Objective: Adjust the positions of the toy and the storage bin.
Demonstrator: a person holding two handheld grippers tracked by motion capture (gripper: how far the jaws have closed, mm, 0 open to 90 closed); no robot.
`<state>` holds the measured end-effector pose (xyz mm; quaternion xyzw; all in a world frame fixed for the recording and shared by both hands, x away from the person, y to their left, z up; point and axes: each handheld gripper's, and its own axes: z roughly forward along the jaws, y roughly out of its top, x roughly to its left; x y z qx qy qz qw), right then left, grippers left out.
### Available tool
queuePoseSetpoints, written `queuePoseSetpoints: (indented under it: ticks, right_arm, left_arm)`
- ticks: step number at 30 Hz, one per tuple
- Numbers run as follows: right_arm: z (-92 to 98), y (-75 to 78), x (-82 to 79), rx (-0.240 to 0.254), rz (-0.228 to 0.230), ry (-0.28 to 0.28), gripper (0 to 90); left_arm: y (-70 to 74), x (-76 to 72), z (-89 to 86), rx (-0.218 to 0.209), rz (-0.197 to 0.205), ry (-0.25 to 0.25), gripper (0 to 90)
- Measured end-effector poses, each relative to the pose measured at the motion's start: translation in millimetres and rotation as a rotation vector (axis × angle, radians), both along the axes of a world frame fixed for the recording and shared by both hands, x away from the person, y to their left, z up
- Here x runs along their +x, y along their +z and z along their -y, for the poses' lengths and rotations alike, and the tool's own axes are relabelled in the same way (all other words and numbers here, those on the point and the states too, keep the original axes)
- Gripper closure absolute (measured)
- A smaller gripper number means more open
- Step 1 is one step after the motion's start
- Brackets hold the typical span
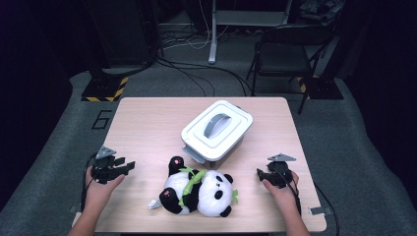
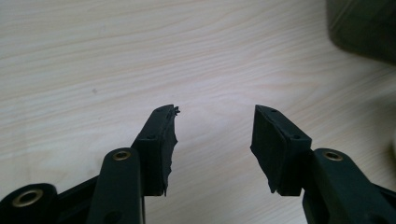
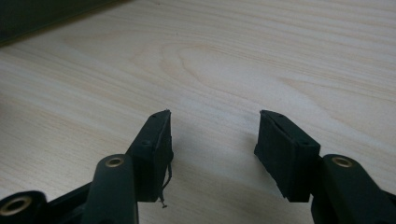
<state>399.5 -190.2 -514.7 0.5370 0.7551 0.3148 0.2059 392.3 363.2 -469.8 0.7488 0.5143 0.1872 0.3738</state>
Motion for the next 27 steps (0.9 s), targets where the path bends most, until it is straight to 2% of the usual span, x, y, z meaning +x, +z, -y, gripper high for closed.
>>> queuePoseSetpoints:
  ticks: [2,4,7,11,12,14,22,27]
  right_arm:
    - [-0.8,1.9,-1.4,0.01,0.001,0.001,44.9]
    - [-2.7,5.6,-3.5,0.011,0.009,0.009,45.4]
    - [-6.6,11.6,-5.7,0.016,0.02,0.025,46.3]
    - [-14.9,32.0,-9.0,0.026,0.057,0.066,45.7]
    - [-16.0,34.8,-9.6,0.026,0.057,0.071,45.7]
    - [-18.2,41.0,-10.5,0.018,0.074,0.079,45.9]
    - [-18.5,58.1,-5.5,0.038,0.065,0.075,47.3]
    - [-28.2,73.7,4.7,0.056,0.065,0.077,47.5]
  left_arm:
    - [0.5,2.2,6.2,-0.011,-0.002,-0.009,51.3]
    - [3.0,4.5,13.3,-0.001,-0.004,-0.03,52.0]
    - [8.8,6.9,21.7,0.003,0.012,-0.048,52.6]
    - [18.3,13.3,33.5,-0.013,0.034,-0.072,53.7]
    - [20.5,14.4,35.0,-0.009,0.025,-0.085,54.1]
    - [25.9,17.8,44.5,-0.003,0.033,-0.11,54.1]
    - [36.3,23.7,57.6,-0.013,0.039,-0.141,52.7]
    - [42.9,29.5,67.4,-0.01,0.037,-0.162,52.7]
